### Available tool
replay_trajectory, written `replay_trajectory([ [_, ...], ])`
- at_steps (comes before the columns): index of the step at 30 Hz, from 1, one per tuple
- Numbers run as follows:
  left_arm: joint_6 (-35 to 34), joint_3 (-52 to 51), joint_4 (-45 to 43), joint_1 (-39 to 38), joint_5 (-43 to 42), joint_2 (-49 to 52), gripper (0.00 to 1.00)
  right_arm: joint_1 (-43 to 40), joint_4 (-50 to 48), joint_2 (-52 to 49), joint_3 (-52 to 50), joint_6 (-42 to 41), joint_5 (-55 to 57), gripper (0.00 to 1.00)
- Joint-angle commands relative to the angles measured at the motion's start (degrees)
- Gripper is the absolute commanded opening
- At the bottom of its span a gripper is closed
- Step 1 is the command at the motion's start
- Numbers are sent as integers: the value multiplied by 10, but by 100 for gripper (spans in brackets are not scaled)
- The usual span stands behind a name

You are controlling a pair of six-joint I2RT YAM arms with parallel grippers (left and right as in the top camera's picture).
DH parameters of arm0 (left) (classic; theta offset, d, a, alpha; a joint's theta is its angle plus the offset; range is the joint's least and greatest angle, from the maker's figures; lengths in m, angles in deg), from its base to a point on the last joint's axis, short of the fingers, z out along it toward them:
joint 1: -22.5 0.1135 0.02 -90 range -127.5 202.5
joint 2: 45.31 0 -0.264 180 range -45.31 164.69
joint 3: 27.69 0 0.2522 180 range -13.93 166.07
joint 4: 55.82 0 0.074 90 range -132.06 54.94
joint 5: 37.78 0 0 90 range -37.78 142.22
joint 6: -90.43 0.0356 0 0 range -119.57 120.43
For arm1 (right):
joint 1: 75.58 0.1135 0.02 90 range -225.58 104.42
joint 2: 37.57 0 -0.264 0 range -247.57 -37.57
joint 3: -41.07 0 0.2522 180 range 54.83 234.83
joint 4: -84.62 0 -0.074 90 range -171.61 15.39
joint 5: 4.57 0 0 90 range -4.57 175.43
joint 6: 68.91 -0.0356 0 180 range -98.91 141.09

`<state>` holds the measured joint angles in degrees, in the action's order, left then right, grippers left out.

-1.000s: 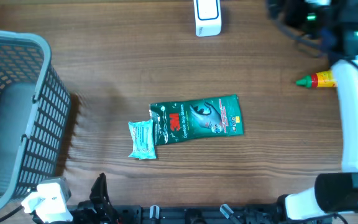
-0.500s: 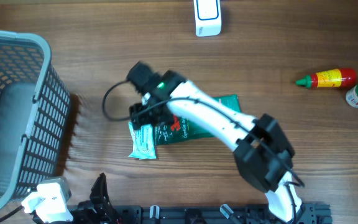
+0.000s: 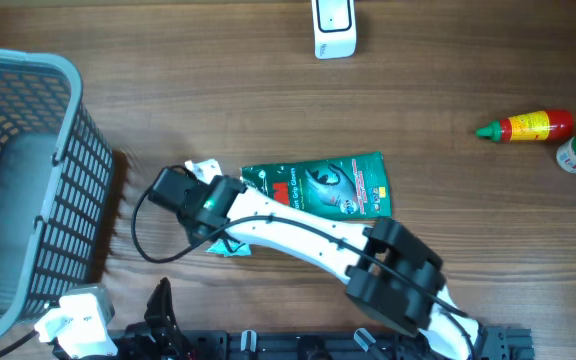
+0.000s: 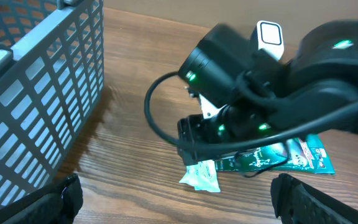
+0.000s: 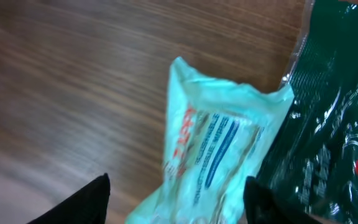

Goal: Scan the item barcode
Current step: 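Reach the right gripper to the mint-green Zappy wipes pack and grasp, then lift the wipes pack and carry it toward the white device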

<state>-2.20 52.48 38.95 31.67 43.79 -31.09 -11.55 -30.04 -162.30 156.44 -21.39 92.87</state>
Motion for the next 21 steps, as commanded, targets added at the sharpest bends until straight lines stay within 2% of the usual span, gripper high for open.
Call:
replay_trajectory([
  [1,1,-2,-1,3,-5,-1,100,-2,8,-43,0,-9,38,64],
  [3,1,-2,-1,3,-5,-1,100,-2,7,-45,0,-9,38,63],
  [5,1,-2,-1,3,-5,-1,100,-2,6,-50,0,-9,38,57],
  [12,1,-2,-1,3,-5,-1,100,-2,14,-70,1,-9,21,24],
  [15,1,-2,-1,3,-5,-1,100,-7,35,-67,5,21,-25,5],
  [18,1,-2,-1,3,-5,-1,100,-30,70,-47,27,68,-98,4],
  [21,1,-2,-1,3,-5,-1,100,-83,90,5,28,193,-276,4],
])
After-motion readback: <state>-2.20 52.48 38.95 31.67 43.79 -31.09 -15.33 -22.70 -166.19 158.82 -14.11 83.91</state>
